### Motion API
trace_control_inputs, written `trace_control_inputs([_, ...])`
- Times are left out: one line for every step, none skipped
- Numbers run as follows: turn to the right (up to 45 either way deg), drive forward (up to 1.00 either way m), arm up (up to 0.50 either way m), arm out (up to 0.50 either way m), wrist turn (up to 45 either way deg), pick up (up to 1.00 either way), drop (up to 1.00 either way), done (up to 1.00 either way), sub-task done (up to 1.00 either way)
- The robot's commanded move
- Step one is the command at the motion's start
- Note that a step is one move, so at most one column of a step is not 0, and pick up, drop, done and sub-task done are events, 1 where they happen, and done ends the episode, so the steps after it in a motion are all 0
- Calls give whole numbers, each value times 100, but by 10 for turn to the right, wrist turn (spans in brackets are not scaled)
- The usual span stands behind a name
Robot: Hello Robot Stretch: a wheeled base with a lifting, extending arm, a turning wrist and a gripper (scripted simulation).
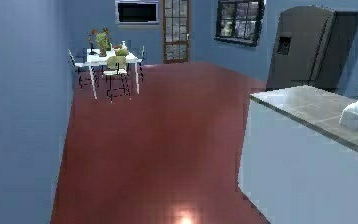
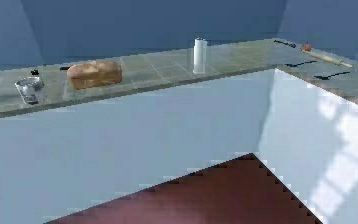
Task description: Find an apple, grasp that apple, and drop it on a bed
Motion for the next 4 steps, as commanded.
trace_control_inputs([0, 100, 0, 0, 0, 0, 0, 0, 0])
trace_control_inputs([-30, 0, 0, 0, 0, 0, 0, 0, 0])
trace_control_inputs([0, 100, 0, 0, 0, 0, 0, 0, 0])
trace_control_inputs([0, 100, 0, 0, 0, 0, 0, 0, 0])
